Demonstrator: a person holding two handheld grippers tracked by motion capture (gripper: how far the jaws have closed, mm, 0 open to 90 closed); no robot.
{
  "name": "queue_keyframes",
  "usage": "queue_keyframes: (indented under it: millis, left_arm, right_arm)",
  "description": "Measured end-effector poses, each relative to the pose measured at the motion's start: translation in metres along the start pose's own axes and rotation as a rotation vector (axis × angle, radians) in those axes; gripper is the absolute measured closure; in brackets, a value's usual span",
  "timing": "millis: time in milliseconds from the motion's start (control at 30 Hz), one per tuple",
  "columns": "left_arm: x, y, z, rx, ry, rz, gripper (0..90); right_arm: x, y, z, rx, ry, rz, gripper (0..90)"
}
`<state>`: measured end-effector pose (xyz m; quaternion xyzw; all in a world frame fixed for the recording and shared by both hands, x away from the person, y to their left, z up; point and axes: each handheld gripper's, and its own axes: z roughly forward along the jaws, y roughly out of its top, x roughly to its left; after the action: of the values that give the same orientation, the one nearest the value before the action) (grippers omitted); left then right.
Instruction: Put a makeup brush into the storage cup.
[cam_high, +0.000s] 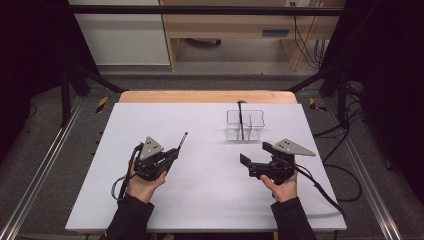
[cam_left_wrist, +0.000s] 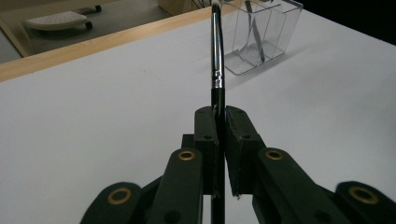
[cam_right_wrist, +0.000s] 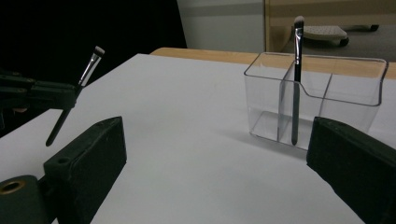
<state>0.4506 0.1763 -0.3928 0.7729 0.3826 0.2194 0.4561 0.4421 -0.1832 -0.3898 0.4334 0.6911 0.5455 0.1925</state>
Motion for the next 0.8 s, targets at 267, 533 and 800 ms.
queue_keyframes:
  millis: [267,533,800]
  left_arm:
    - [-0.011,0.002,0.001,-0.029,-0.013,-0.008,83.2]
    - [-0.022,0.001,0.005,-0.039,-0.021,-0.001,83.1]
    - [-0.028,-0.001,0.014,-0.052,-0.037,-0.018,83.1]
  right_arm:
    - [0.013,0.008,0.013,-0.008,0.033,0.0,5.8]
    - [0.024,0.013,0.022,-0.022,0.051,0.022,7.2]
    - [0.029,0.013,0.031,-0.025,0.062,0.048,7.6]
